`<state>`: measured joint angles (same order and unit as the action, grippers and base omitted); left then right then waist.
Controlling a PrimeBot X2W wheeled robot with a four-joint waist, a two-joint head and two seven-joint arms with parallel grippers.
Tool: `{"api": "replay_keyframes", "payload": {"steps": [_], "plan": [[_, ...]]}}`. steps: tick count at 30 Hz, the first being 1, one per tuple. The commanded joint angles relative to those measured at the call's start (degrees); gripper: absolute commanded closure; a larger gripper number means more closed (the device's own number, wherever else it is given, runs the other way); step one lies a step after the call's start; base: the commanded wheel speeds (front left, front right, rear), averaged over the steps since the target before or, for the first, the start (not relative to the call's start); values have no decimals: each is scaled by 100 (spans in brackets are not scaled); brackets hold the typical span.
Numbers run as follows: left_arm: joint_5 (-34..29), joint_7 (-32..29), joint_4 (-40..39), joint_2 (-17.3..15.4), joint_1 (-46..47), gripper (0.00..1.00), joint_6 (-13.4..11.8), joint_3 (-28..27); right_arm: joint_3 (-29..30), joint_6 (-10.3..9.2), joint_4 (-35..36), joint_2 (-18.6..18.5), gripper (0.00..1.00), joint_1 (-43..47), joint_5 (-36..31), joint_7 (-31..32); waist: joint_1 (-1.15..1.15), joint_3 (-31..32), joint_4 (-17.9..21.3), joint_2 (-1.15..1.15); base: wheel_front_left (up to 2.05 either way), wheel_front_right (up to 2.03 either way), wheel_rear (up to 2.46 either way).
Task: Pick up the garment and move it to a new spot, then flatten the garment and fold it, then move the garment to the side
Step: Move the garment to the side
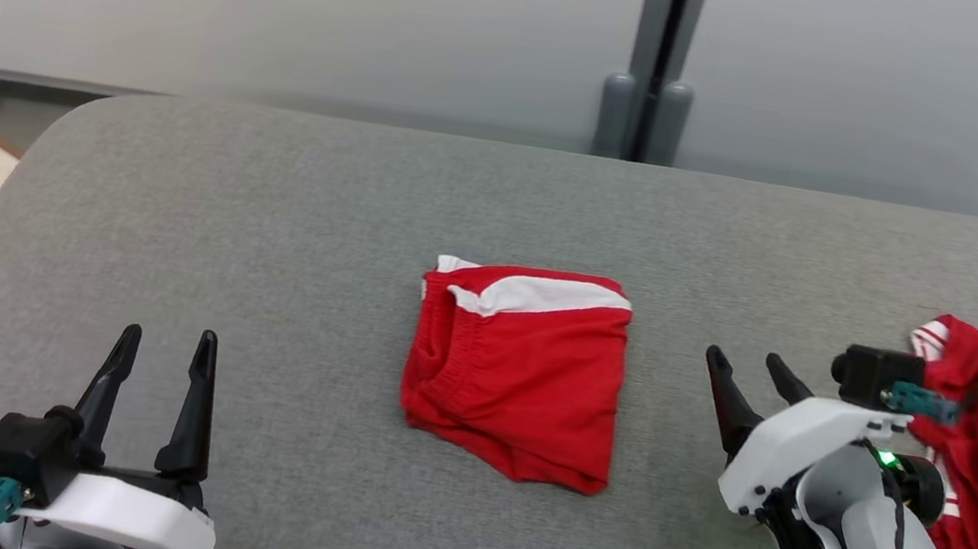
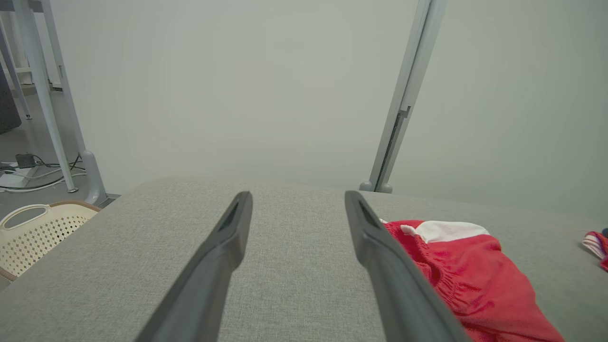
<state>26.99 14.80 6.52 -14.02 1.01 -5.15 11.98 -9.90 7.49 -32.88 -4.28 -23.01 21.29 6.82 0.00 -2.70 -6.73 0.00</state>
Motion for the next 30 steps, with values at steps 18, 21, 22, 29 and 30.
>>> {"api": "replay_keyframes", "payload": {"steps": [18, 21, 22, 29, 30], "plan": [[-3, 29, 316, 141, 436, 0, 188, 67, 45, -2, -2004, 141, 0, -1137, 1115, 1792, 0, -617, -1163, 0, 0, 0, 0], [-17, 35, 346, 158, 438, 0, 196, 38, -38, -1, -2098, 151, 15, -1127, 1257, 1819, 0, -611, -1170, 0, 0, 0, 0], [-20, 36, 357, 165, 440, 0, 199, 29, -92, -1, -2070, 154, 63, -1126, 1341, 1798, 0, -608, -1164, 0, 0, 0, 0], [-86, 38, 370, 167, 469, 0, 237, 8, -361, -1, -1835, 121, 100, -1192, 1738, 1326, 0, -506, -929, 0, 0, 0, 0], [-98, 38, 368, 160, 463, 0, 242, 6, -393, -1, -1816, 123, 100, -1207, 1773, 1261, 0, -476, -867, 0, 0, 0, 0]]}}
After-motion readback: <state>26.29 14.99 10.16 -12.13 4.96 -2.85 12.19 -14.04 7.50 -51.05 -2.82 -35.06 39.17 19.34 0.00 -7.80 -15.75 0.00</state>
